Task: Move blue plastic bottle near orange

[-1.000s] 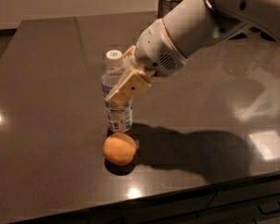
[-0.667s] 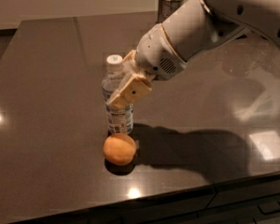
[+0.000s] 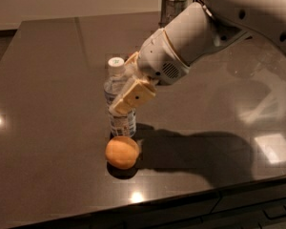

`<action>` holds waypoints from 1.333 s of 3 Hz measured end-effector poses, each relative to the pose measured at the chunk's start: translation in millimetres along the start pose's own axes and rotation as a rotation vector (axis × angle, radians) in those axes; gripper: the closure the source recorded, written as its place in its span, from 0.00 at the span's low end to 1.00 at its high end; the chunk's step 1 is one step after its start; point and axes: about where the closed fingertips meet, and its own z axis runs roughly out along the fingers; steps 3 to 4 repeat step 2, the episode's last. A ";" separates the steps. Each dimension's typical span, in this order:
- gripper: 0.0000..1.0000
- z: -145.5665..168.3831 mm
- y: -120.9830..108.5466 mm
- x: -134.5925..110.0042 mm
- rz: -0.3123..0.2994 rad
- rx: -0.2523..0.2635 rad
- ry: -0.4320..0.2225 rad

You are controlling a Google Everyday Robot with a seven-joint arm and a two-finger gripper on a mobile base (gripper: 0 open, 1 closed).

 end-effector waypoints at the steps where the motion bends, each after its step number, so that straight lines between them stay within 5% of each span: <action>1: 0.00 0.4 0.9 -1.3 -0.003 -0.001 0.001; 4: 0.00 0.4 1.0 -1.4 -0.003 -0.001 0.001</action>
Offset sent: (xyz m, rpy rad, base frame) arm -0.0010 0.0011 0.0006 -0.0011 -0.0017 0.0022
